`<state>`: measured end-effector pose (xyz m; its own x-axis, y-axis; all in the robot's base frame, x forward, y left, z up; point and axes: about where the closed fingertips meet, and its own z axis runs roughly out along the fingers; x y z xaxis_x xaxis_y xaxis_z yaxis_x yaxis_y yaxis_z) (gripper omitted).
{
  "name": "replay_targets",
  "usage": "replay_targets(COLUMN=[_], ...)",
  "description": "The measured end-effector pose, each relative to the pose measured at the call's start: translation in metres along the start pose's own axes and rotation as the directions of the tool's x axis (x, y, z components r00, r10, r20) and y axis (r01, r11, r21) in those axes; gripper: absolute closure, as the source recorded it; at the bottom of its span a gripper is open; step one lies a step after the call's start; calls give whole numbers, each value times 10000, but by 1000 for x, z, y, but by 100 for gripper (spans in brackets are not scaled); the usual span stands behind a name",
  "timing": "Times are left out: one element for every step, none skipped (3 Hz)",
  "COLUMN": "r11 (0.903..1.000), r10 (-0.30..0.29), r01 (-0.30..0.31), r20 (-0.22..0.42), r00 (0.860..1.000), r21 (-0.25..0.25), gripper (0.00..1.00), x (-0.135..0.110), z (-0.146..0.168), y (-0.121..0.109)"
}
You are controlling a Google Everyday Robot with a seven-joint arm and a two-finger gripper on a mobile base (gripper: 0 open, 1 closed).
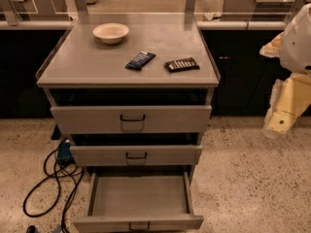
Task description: Place rxbar chocolate into bottom drawer
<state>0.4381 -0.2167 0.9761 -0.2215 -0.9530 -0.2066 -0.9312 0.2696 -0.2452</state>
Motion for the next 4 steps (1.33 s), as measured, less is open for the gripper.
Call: replay_targets(r11=[10000,9996,9954,9863], r10=[0,128,639,1040], r01=[0,-111,-473,-560], r20=[2,662,2103,3213], r00=[10000,9977,9755,9412], r21=[-1,-252,-830,-1552], gripper=[0,0,0,0], x=[0,5,24,26], z=[0,12,46,105], y=[0,-10,-38,-78])
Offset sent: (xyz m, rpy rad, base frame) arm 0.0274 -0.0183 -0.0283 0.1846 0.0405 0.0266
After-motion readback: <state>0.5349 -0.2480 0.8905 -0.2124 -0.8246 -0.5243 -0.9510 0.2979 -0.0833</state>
